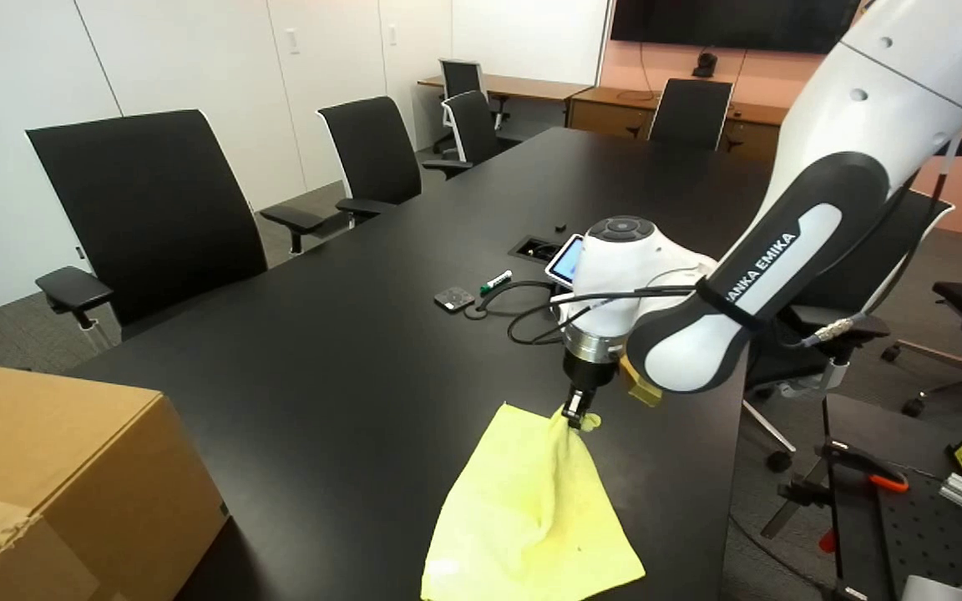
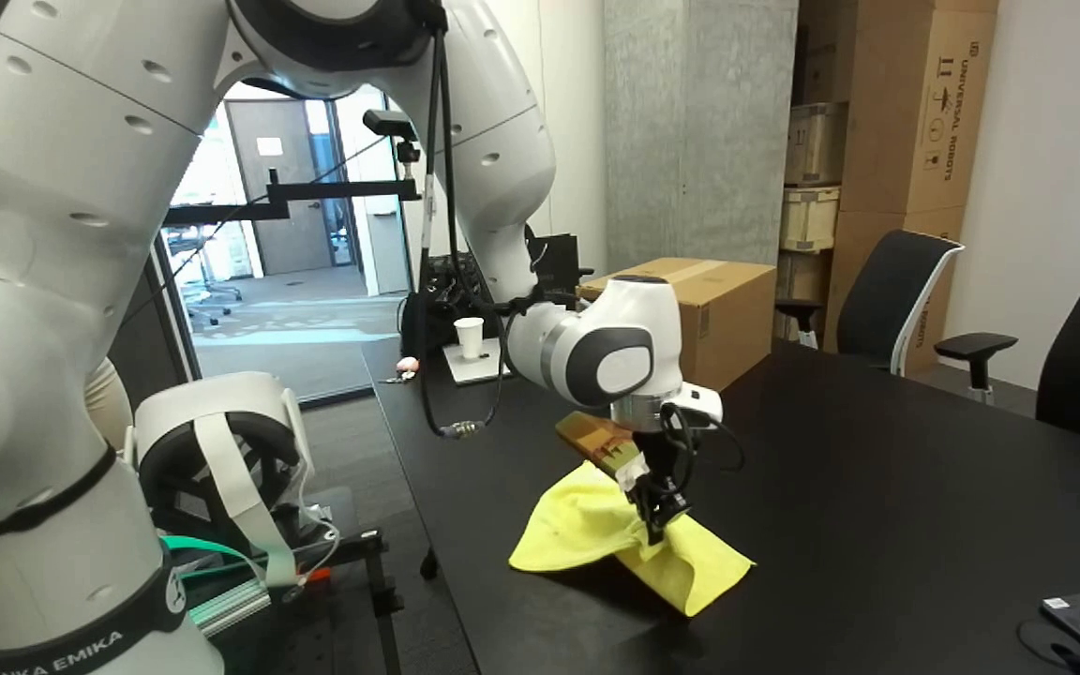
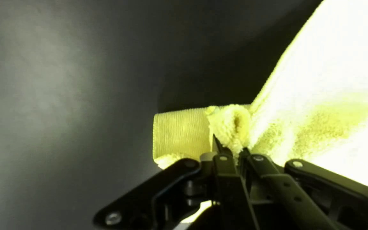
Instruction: Fold the towel from bottom to top.
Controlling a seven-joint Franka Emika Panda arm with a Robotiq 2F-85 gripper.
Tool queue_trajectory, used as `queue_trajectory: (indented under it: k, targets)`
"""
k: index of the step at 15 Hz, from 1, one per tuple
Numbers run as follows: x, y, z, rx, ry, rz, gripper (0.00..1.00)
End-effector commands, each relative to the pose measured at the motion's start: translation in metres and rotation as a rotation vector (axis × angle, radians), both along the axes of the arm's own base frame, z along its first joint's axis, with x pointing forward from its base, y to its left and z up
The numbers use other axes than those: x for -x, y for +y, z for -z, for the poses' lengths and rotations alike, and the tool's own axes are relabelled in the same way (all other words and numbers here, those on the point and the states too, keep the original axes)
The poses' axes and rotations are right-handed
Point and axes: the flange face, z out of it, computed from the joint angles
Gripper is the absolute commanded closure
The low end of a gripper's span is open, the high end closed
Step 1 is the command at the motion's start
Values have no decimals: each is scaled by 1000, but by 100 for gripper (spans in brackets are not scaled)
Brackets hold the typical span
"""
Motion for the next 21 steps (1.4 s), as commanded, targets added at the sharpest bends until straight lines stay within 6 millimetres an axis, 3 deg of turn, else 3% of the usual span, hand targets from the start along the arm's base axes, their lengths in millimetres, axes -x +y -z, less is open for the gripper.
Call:
queue_trajectory:
  k: [1,4,6,9,12,15,21]
  targets:
    - [-49,9,-1,36,-27,47,96]
    - [-79,19,-5,53,-37,70,93]
    - [-97,27,-7,65,-50,94,67]
    - [-111,39,-18,74,-82,106,45]
    - [-108,54,-28,78,-85,96,23]
    - [-80,79,-19,91,-12,71,2]
    - [15,138,16,70,207,-44,0]
